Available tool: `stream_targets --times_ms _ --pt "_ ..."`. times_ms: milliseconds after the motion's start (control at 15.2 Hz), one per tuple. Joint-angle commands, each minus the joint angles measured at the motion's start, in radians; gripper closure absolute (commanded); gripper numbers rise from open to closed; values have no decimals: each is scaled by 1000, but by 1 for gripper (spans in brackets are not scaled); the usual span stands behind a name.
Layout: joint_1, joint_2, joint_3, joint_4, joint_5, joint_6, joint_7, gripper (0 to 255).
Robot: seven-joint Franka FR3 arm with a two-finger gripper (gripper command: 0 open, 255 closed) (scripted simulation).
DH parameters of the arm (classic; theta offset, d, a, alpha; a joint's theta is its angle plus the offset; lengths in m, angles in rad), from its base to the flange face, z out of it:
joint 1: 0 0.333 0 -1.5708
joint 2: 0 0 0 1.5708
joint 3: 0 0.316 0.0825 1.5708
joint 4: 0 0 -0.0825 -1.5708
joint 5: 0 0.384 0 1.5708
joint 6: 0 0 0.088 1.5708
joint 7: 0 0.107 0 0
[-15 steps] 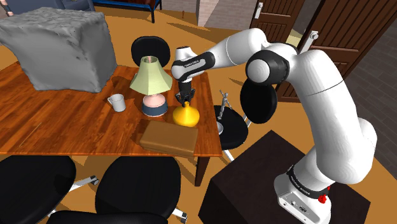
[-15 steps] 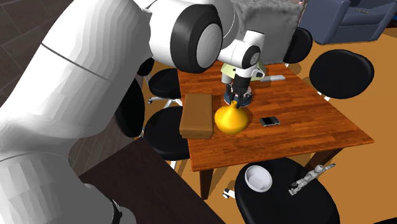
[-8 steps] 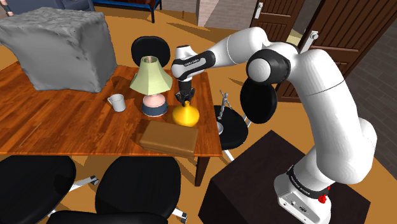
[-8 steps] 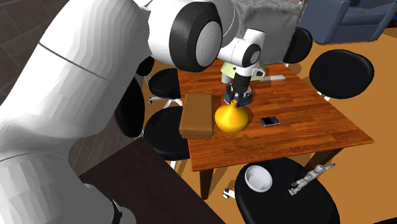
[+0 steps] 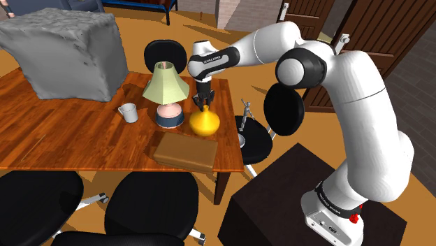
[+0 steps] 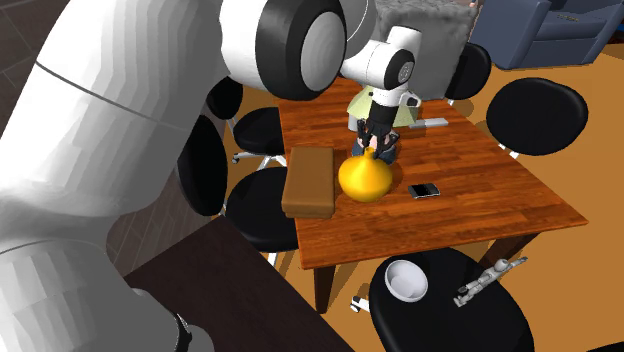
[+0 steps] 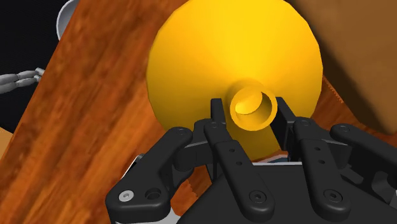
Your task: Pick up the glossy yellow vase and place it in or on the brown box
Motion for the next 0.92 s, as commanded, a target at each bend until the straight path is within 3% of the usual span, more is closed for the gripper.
stream_targets --times_ms 0,858 --pt "0 -15 0 2 0 -16 0 255" --pt "-1 -93 1 48 1 -140 1 255"
